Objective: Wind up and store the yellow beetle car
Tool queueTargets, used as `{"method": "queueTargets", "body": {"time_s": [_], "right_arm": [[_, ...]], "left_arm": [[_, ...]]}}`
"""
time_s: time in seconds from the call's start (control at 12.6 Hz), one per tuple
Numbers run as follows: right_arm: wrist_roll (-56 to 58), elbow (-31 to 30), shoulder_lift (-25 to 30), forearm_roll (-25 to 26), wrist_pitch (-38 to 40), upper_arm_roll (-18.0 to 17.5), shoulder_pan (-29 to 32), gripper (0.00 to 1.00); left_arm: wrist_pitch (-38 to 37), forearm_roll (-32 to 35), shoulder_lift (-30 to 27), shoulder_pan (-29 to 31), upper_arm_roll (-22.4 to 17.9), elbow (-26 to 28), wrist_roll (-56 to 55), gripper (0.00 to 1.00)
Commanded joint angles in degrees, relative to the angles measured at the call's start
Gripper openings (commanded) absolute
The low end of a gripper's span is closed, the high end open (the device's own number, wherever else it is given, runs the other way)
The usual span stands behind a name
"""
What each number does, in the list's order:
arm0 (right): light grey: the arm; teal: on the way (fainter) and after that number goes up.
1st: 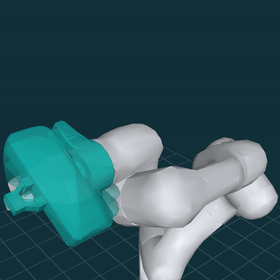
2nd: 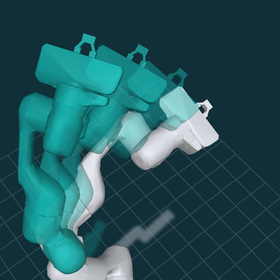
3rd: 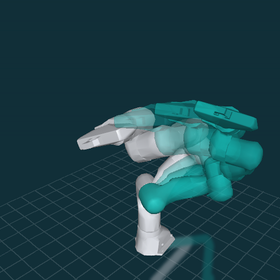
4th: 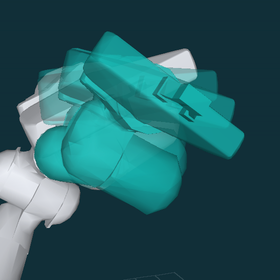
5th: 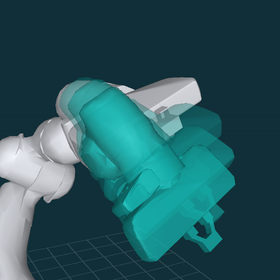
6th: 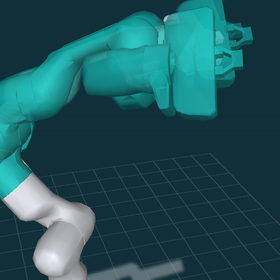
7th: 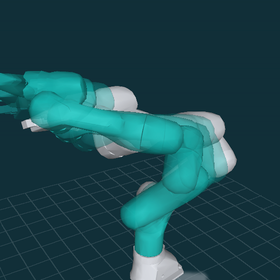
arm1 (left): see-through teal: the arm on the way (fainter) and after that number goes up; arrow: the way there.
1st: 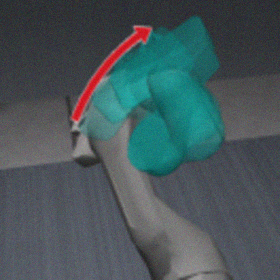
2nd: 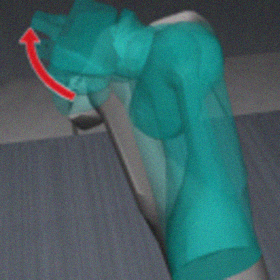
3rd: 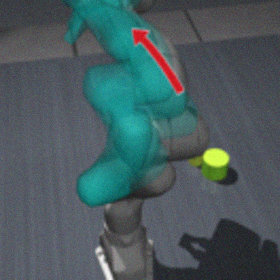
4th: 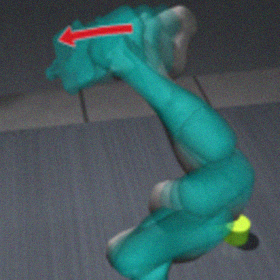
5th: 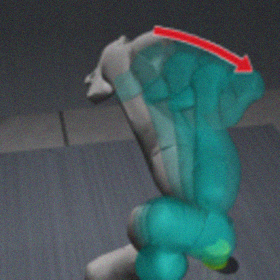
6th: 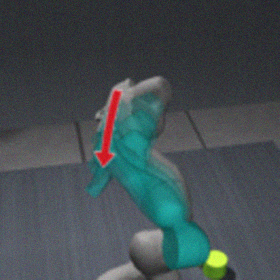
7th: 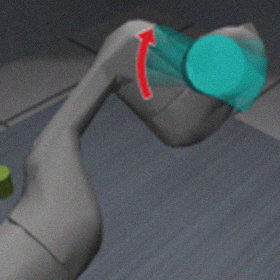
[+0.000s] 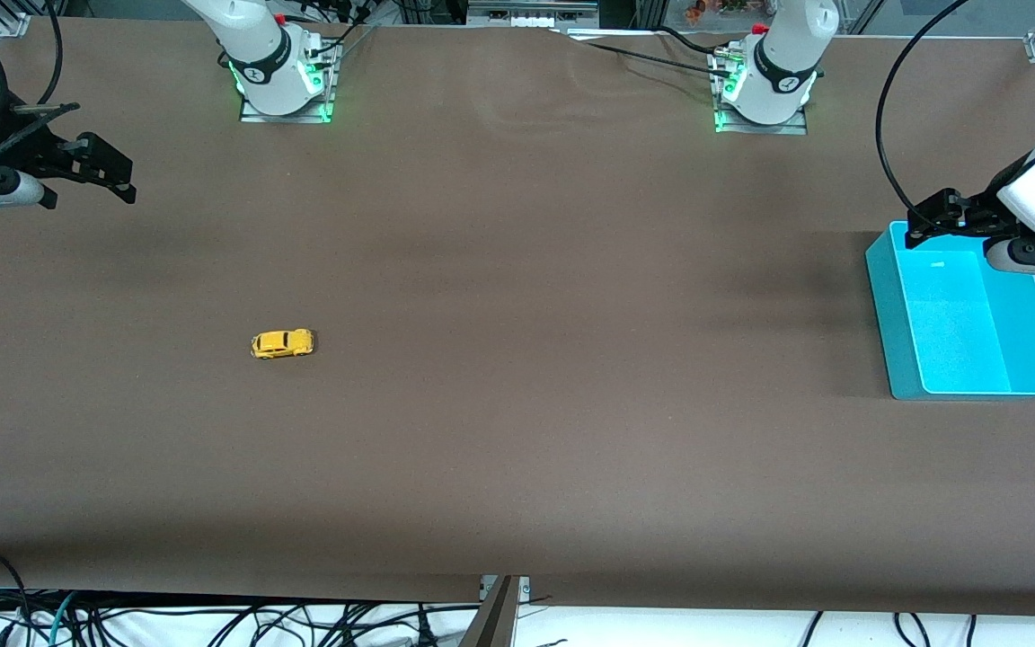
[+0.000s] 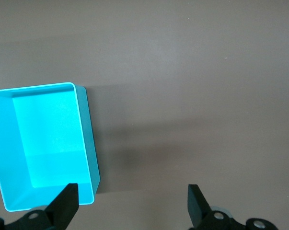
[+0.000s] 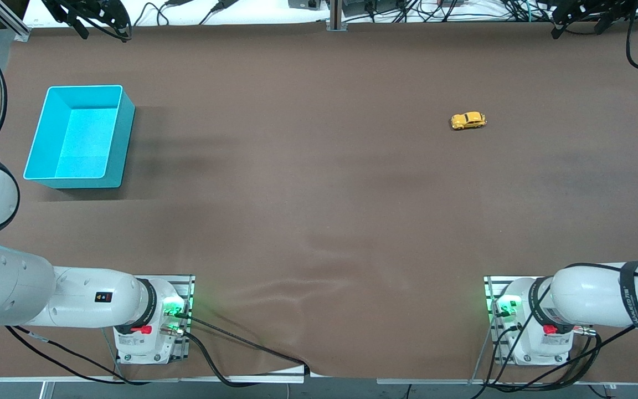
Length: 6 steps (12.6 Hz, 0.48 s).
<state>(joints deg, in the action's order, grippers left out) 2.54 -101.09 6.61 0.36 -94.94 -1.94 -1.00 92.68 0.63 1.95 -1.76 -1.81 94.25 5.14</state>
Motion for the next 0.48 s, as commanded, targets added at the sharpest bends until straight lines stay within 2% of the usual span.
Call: {"method": "queueTargets", "body": {"time_s": [0.0, 0.4], "right_arm": [[0.00, 0.90, -0.19, -0.71, 1.16, 0.18, -0.23, 1.00], [-0.08, 0.99, -0.45, -0.71, 2.92, -0.26, -1.27, 1.00]], "left_arm": [[-0.75, 1.84, 0.69, -0.18, 0.14, -1.61, -0.31, 1.00], [-1.19, 1.22, 0.60, -0.35, 0.40, -1.61, -0.83, 1.00]]}}
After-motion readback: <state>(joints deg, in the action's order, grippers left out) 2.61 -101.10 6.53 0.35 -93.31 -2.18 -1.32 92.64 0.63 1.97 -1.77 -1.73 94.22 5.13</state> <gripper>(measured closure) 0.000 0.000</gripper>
